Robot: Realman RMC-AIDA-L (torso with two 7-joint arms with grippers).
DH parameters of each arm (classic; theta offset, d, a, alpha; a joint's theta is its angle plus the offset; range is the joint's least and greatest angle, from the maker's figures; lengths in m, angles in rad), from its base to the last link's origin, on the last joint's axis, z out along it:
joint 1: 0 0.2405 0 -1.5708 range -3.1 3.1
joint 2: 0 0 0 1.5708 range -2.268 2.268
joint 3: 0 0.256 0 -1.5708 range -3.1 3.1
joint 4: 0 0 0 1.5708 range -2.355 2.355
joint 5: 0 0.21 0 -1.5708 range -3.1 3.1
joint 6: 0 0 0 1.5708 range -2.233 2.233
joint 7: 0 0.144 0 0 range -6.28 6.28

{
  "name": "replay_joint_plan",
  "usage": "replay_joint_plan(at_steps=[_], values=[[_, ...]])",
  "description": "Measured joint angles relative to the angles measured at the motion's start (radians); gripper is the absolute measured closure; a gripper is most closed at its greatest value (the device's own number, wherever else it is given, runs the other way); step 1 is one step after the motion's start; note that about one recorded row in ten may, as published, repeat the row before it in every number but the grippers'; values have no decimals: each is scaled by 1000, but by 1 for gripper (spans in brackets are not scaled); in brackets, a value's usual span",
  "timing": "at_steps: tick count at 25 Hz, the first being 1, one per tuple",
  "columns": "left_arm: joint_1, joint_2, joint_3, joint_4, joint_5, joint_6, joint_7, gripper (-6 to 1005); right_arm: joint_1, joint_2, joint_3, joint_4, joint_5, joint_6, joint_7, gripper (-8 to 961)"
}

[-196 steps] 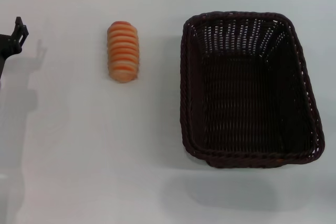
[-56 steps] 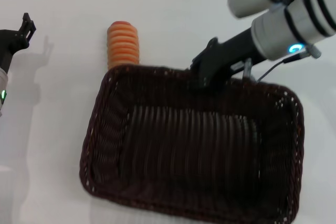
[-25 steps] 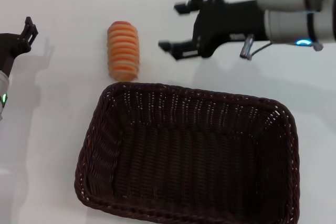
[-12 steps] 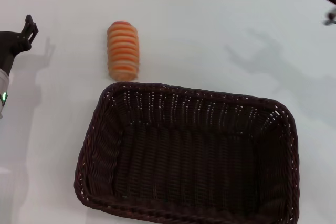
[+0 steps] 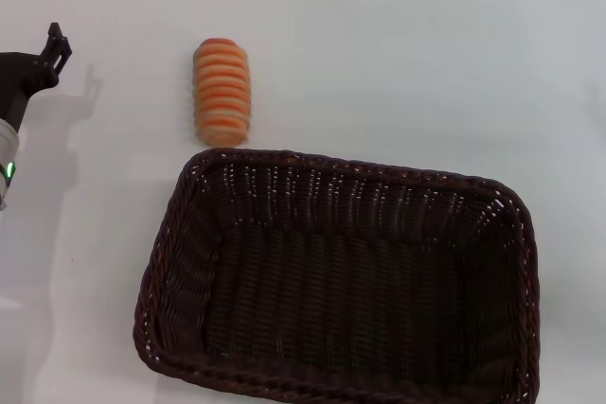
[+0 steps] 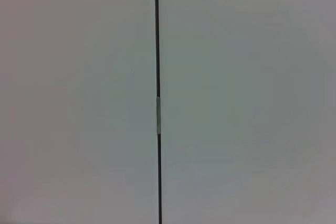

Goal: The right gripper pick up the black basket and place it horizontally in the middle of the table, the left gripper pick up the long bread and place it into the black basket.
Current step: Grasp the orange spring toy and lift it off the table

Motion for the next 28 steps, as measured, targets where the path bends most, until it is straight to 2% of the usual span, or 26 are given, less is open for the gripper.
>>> replay_joint_plan(at_steps=[4,5,9,13,15,17,18,19,20,22,23,24,25,26,28], values=[[-3,-2,8,-6,7,0,0,141,62,0,-23,282,174,-245,-42,148],[-3,-2,8,-6,7,0,0,141,62,0,-23,282,174,-245,-42,149],[4,1,55,-48,8,5,0,141,102,1,-27,472,235,-326,-45,177],[0,8,97,-97,10,-21,0,142,110,1,-25,548,267,-345,-45,234],[-3,24,133,-193,28,-120,3,142,111,1,-28,576,286,-352,-46,262],[-6,39,130,-268,62,-233,8,141,110,-3,-29,589,286,-359,-44,290],[-6,39,130,-268,62,-233,8,141,108,-4,-29,592,285,-361,-43,304],[-9,50,121,-318,87,-308,12,141,103,-5,-30,595,283,-365,-42,351],[-19,66,63,-463,162,-528,14,140,103,-5,-30,595,283,-365,-42,397],[-23,69,0,-583,221,-736,15,146,102,-6,-30,598,282,-368,-41,490],[-24,68,-30,-633,240,-818,18,149,102,-6,-30,601,282,-368,-41,537],[-24,68,-30,-633,240,-818,18,152,104,-7,-30,612,281,-368,-40,579],[-36,57,-97,-738,277,-1023,44,155,106,-7,-31,617,280,-369,-40,620],[-56,42,-142,-786,285,-1159,82,155,106,-7,-31,617,280,-369,-40,662],[-89,21,-204,-823,288,-1333,138,155,110,-6,-31,623,279,-369,-40,744]])
